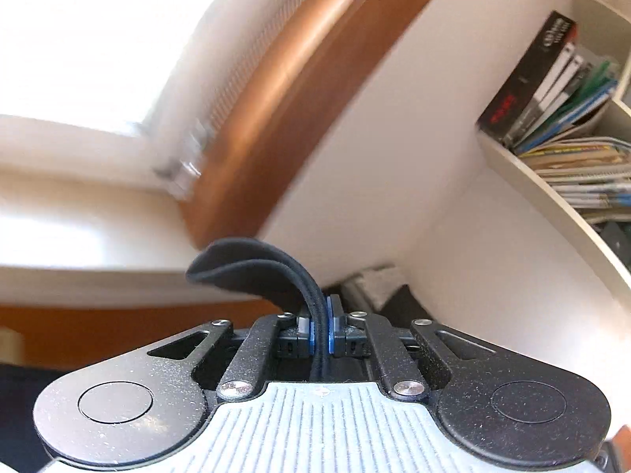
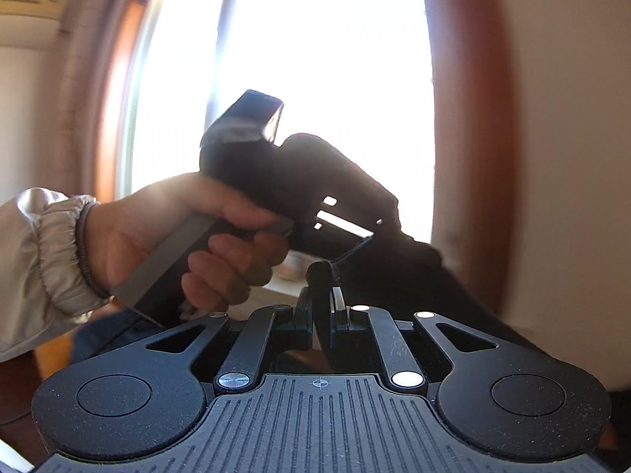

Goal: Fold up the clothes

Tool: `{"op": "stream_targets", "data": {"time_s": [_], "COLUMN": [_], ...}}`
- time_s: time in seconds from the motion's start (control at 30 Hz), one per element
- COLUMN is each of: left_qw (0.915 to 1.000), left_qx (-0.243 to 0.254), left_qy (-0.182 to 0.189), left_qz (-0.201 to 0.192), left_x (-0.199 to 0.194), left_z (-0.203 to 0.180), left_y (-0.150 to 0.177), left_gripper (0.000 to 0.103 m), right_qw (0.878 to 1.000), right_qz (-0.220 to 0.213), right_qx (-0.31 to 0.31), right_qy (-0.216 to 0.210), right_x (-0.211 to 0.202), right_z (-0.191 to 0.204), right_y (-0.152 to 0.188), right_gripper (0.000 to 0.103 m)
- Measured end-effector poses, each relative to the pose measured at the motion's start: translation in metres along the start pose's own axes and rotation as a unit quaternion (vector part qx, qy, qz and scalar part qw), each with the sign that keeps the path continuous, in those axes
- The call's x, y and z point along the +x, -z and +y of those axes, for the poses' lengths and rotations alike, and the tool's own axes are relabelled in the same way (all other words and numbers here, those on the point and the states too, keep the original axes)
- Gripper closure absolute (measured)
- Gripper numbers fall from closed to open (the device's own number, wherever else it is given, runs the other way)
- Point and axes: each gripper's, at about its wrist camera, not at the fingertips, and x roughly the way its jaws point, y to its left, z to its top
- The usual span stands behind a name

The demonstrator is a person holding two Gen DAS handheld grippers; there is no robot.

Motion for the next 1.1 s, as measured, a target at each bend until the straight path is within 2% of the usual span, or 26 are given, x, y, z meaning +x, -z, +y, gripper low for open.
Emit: {"op": "stream_targets", "data": {"time_s": [0.2, 0.33, 0.4, 0.5, 0.67, 0.7, 0.73, 0.8, 0.87, 0.9, 1.0, 1.1], "left_qw": [0.9962, 0.9906, 0.9877, 0.9829, 0.9763, 0.9748, 0.9729, 0.9694, 0.9648, 0.9619, 0.9554, 0.9436], "left_qx": [0.015, 0.013, 0.006, -0.014, -0.057, -0.061, -0.061, -0.051, -0.037, -0.032, -0.033, -0.032], "left_qy": [-0.083, -0.134, -0.154, -0.183, -0.208, -0.214, -0.221, -0.239, -0.260, -0.271, -0.289, -0.317], "left_qz": [-0.022, -0.027, -0.029, -0.021, 0.015, 0.021, 0.025, 0.021, 0.004, -0.008, -0.050, -0.092], "left_x": [-0.115, -0.200, -0.229, -0.252, -0.262, -0.260, -0.260, -0.266, -0.276, -0.281, -0.297, -0.306], "left_z": [0.065, 0.119, 0.142, 0.175, 0.242, 0.251, 0.259, 0.267, 0.268, 0.266, 0.264, 0.263], "left_y": [0.008, 0.021, 0.027, 0.045, 0.081, 0.088, 0.094, 0.100, 0.101, 0.100, 0.096, 0.094], "left_gripper": [0.098, 0.098, 0.098, 0.098, 0.096, 0.093, 0.086, 0.075, 0.062, 0.050, 0.043, 0.042], "right_qw": [0.995, 0.986, 0.980, 0.973, 0.962, 0.960, 0.958, 0.953, 0.946, 0.944, 0.941, 0.942], "right_qz": [0.009, 0.020, 0.027, 0.049, 0.120, 0.132, 0.144, 0.167, 0.181, 0.184, 0.189, 0.189], "right_qx": [0.002, -0.006, -0.009, -0.009, -0.004, -0.005, -0.007, -0.010, -0.017, -0.022, -0.024, -0.020], "right_qy": [-0.102, -0.166, -0.195, -0.226, -0.247, -0.248, -0.247, -0.252, -0.267, -0.272, -0.279, -0.276], "right_x": [0.078, 0.126, 0.145, 0.170, 0.217, 0.222, 0.225, 0.230, 0.226, 0.223, 0.212, 0.219], "right_z": [0.082, 0.147, 0.176, 0.209, 0.235, 0.239, 0.243, 0.250, 0.254, 0.255, 0.252, 0.240], "right_y": [-0.017, -0.020, -0.018, -0.005, 0.038, 0.045, 0.052, 0.063, 0.069, 0.070, 0.068, 0.063], "right_gripper": [0.095, 0.095, 0.095, 0.095, 0.095, 0.095, 0.094, 0.087, 0.076, 0.073, 0.071, 0.071]}}
